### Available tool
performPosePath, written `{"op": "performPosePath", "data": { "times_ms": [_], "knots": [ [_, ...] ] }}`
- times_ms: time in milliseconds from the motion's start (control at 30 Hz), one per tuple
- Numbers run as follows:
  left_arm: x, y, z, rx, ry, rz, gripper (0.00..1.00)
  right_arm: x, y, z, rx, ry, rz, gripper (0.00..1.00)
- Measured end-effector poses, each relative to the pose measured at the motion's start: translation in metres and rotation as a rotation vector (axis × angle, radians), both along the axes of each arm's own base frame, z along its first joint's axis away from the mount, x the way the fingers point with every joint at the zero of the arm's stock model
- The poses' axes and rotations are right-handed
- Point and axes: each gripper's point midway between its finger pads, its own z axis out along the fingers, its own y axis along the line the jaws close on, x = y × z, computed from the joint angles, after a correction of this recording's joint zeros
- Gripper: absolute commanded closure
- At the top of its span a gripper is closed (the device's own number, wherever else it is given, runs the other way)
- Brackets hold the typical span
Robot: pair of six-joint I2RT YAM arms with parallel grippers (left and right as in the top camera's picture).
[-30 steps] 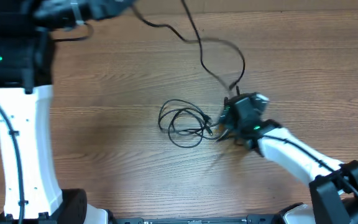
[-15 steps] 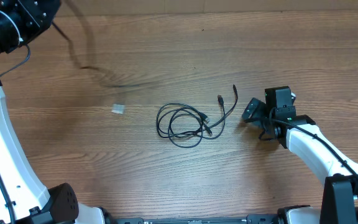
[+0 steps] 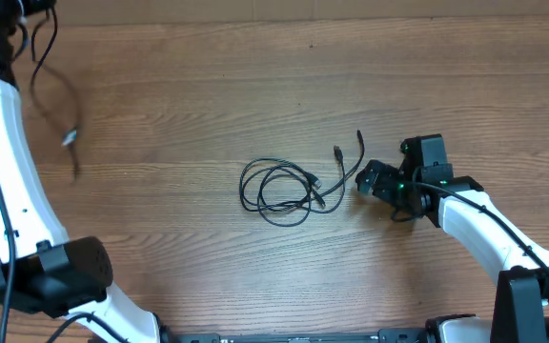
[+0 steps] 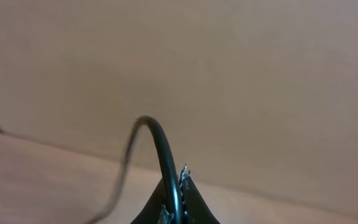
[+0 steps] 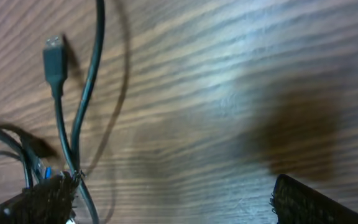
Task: Untangle cables
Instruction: 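Carry the separated cable to the far left and release it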
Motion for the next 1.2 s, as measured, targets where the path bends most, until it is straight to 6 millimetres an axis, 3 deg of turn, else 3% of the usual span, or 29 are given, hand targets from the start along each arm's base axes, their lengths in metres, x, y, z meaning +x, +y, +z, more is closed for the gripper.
{"op": "performPosePath", "data": {
  "times_ms": [167, 300, 433, 567, 667, 767, 867, 1033, 1067, 1200],
  "knots": [
    [0.008, 0.041, -0.006, 0.136, 0.003, 0.155, 0.96, -0.014, 0.003, -0.004, 0.018, 0.06, 0.012, 0.0],
    [0.01, 0.095, -0.041, 0.201, 0.088, 0.312, 0.96, -0.019, 0.007, -0.004, 0.044, 0.079, 0.024, 0.0],
    [0.009, 0.156, -0.117, 0.176, 0.254, 0.436, 0.96, -0.02, 0.012, -0.003, 0.073, 0.085, 0.035, 0.0],
    [-0.004, 0.195, -0.213, 0.086, 0.458, 0.513, 0.96, -0.021, 0.017, -0.002, 0.1, 0.088, 0.046, 0.0],
    [-0.016, 0.207, -0.276, 0.024, 0.596, 0.538, 0.93, -0.021, 0.019, -0.001, 0.11, 0.088, 0.049, 0.0],
    [-0.02, 0.203, -0.316, -0.02, 0.679, 0.54, 0.86, -0.02, 0.02, 0.0, 0.115, 0.081, 0.052, 0.0],
    [-0.015, 0.191, -0.328, -0.062, 0.688, 0.532, 0.56, -0.018, 0.02, 0.001, 0.117, 0.072, 0.053, 0.0],
    [0.009, 0.164, -0.317, -0.142, 0.618, 0.443, 0.06, -0.017, 0.021, 0.001, 0.118, 0.068, 0.053, 0.0],
    [0.014, 0.158, -0.311, -0.161, 0.599, 0.419, 0.0, -0.017, 0.021, 0.001, 0.118, 0.067, 0.053, 0.0],
    [0.03, 0.143, -0.271, -0.193, 0.509, 0.358, 0.0, -0.016, 0.021, 0.001, 0.118, 0.066, 0.053, 0.0]
  ]
}}
